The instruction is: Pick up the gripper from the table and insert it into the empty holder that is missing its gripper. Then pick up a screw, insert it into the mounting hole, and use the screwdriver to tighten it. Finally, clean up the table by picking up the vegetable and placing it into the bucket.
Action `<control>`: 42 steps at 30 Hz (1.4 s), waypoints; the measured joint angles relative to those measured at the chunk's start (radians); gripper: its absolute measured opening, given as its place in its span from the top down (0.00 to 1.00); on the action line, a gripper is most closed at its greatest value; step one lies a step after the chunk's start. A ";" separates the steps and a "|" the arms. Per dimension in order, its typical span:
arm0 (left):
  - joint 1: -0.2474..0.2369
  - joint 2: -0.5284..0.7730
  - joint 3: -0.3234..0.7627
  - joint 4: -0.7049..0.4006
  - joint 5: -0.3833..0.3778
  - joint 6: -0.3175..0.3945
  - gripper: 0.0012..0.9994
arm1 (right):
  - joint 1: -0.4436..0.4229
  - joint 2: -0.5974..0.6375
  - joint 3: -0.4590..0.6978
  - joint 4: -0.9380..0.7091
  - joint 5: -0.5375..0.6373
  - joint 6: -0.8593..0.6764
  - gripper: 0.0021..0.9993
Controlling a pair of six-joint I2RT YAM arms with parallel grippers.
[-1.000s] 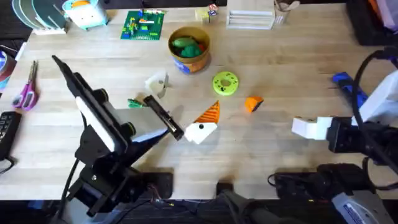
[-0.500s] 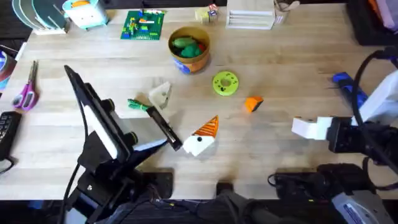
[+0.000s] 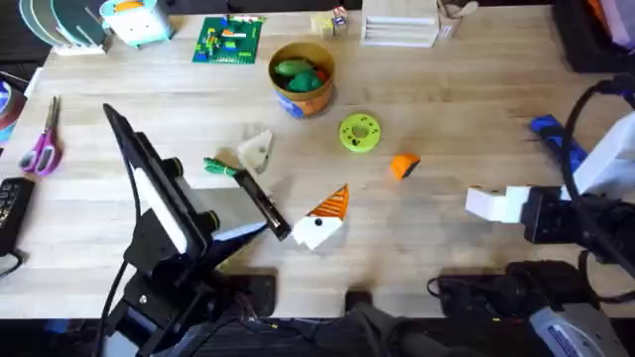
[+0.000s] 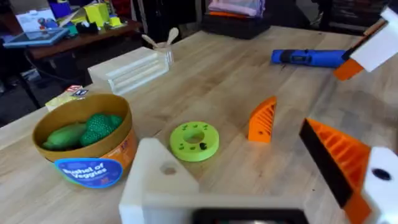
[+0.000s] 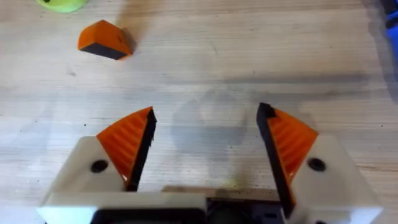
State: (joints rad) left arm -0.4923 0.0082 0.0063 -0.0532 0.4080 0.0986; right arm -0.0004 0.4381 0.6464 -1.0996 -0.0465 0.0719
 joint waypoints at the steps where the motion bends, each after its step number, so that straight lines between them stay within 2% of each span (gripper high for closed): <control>1: 0.000 0.000 0.000 0.000 0.000 0.000 0.01 | 0.000 0.000 0.000 0.000 0.000 0.000 0.01; 10: 0.000 0.000 0.000 0.000 -0.001 0.004 0.01 | 0.000 0.000 0.000 0.000 0.002 -0.001 0.01; 17: 0.000 0.000 0.000 0.000 0.003 0.002 0.01 | 0.000 0.000 0.000 0.000 0.112 -0.048 0.01; 24: 0.000 0.000 0.000 0.000 0.015 -0.113 0.01 | 0.000 0.000 0.000 0.018 0.130 -0.058 0.01; 27: 0.000 0.000 0.000 0.000 0.015 -0.142 0.01 | 0.000 0.000 0.000 0.106 0.075 -0.058 0.01; 31: 0.000 0.000 0.000 0.000 0.015 -0.160 0.01 | 0.000 0.000 0.000 0.230 -0.076 -0.058 0.01; 34: 0.000 0.000 0.000 0.000 0.015 -0.165 0.01 | 0.000 0.000 0.000 0.247 -0.149 -0.057 0.01; 39: 0.000 0.000 0.000 0.000 0.015 -0.167 0.01 | 0.000 0.000 0.000 0.382 -0.209 -0.035 0.01; 42: 0.000 0.000 0.000 0.000 0.015 -0.167 0.01 | 0.005 0.011 0.008 0.370 -0.223 -0.051 0.01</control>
State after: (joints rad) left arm -0.4923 0.0081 0.0063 -0.0531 0.4231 -0.0689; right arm 0.0049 0.4496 0.6545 -0.7299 -0.2694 0.0213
